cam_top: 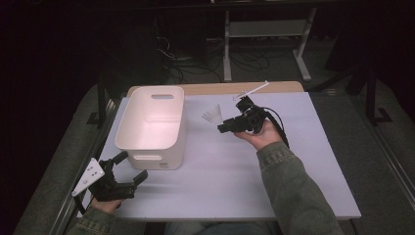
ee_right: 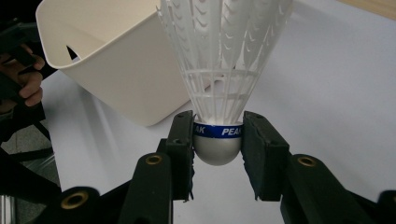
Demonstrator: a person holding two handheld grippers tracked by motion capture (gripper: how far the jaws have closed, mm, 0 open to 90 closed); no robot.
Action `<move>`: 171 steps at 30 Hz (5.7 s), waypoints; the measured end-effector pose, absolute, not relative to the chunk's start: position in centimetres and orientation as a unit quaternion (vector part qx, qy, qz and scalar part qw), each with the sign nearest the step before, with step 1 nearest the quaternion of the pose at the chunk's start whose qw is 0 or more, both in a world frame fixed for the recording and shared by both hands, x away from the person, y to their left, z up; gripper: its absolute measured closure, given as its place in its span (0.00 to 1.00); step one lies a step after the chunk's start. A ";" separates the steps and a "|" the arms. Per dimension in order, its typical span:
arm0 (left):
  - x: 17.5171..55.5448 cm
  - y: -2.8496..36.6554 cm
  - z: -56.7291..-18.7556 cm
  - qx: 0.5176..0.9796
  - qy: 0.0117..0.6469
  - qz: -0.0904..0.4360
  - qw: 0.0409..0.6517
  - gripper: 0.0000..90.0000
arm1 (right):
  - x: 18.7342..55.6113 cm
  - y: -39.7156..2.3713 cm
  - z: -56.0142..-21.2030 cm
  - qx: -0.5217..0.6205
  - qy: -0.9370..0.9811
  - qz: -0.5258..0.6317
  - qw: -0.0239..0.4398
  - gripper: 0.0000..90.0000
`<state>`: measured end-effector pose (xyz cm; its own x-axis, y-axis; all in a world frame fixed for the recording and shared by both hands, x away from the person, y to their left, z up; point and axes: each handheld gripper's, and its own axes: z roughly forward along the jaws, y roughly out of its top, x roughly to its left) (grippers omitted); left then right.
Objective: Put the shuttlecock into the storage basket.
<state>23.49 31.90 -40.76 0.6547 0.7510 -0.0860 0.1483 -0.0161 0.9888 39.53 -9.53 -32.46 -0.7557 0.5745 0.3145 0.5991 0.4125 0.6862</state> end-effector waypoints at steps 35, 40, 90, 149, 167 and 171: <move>23.5 32.0 -40.7 0.671 0.337 0.245 0.613 0.00 | 39.8 -5.8 -28.8 -0.314 -0.847 -0.430 0.009 0.71; 23.6 32.0 -40.8 0.667 0.335 0.245 0.618 0.00 | 39.9 -5.1 -28.7 -0.306 -0.848 -0.433 0.009 0.71; 23.5 32.0 -40.7 0.674 0.336 0.244 0.611 0.00 | 39.5 0.6 -27.6 -0.252 -0.857 -0.449 0.027 0.71; 23.4 32.0 -40.7 0.668 0.340 0.239 0.617 0.00 | 39.9 6.1 -30.4 -0.226 -0.872 -0.429 0.068 0.71; 23.5 32.0 -40.8 0.667 0.339 0.240 0.618 0.00 | 40.0 6.7 -31.8 -0.231 -0.880 -0.408 0.071 0.71; 23.4 32.0 -40.7 0.668 0.339 0.239 0.618 0.00 | 40.1 6.9 -32.0 -0.225 -0.882 -0.408 0.070 0.71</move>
